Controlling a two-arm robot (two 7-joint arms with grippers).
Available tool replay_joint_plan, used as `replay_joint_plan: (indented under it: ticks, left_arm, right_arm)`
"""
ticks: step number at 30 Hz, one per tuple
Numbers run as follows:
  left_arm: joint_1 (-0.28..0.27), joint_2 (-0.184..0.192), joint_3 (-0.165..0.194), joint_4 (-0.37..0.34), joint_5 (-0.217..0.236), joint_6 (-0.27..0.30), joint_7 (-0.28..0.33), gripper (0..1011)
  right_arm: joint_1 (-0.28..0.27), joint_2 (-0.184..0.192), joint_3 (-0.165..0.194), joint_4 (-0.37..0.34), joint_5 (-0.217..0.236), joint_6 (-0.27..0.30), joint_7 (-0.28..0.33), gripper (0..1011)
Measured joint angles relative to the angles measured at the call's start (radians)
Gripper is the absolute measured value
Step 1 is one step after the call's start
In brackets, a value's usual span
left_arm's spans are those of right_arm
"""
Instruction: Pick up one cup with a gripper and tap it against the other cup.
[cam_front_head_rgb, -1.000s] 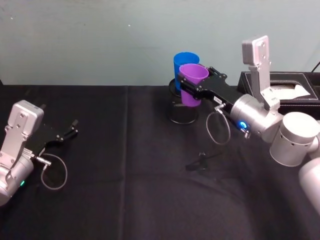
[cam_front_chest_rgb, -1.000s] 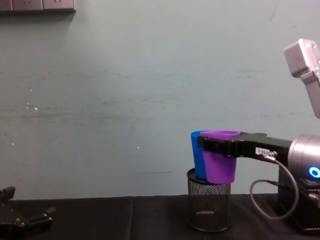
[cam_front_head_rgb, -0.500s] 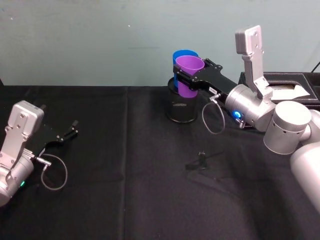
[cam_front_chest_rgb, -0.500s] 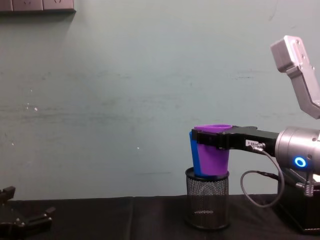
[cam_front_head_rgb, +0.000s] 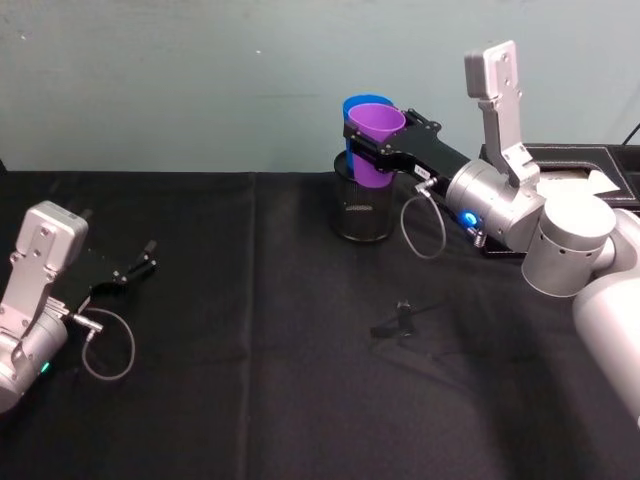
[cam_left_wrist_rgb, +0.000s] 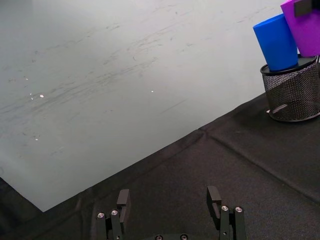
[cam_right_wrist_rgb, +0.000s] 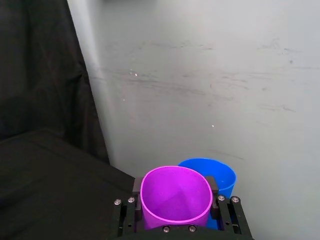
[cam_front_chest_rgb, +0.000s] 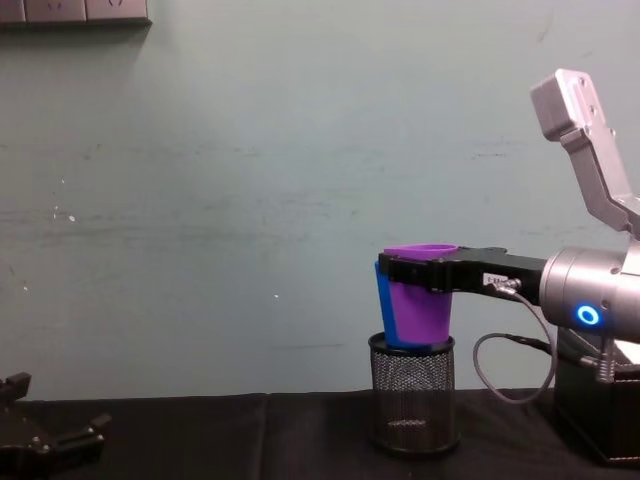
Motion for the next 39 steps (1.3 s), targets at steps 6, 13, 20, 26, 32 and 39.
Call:
replay_joint_plan:
  ticks: [6, 13, 20, 26, 32, 39]
  left_arm:
    - [0.0, 0.0, 0.0, 0.0, 0.0, 0.0, 0.0, 1000]
    - [0.0, 0.0, 0.0, 0.0, 0.0, 0.0, 0.0, 1000]
    - [0.0, 0.0, 0.0, 0.0, 0.0, 0.0, 0.0, 1000]
    - [0.0, 0.0, 0.0, 0.0, 0.0, 0.0, 0.0, 1000]
    - [0.0, 0.0, 0.0, 0.0, 0.0, 0.0, 0.0, 1000]
    - [0.0, 0.0, 0.0, 0.0, 0.0, 0.0, 0.0, 1000]
  right_arm:
    - [0.003, -0.007, 0.004, 0.008, -0.003, 0.003, 0.0, 733]
    - [0.003, -0.009, 0.012, 0.008, 0.002, 0.005, 0.004, 732]
    - [0.003, -0.009, 0.011, 0.007, 0.002, 0.005, 0.004, 733]
    - [0.003, -0.008, 0.01, 0.006, 0.001, 0.004, 0.004, 733]
    - [0.003, -0.008, 0.009, 0.006, 0.001, 0.004, 0.004, 733]
    - [0.003, -0.008, 0.009, 0.005, 0.001, 0.004, 0.003, 733]
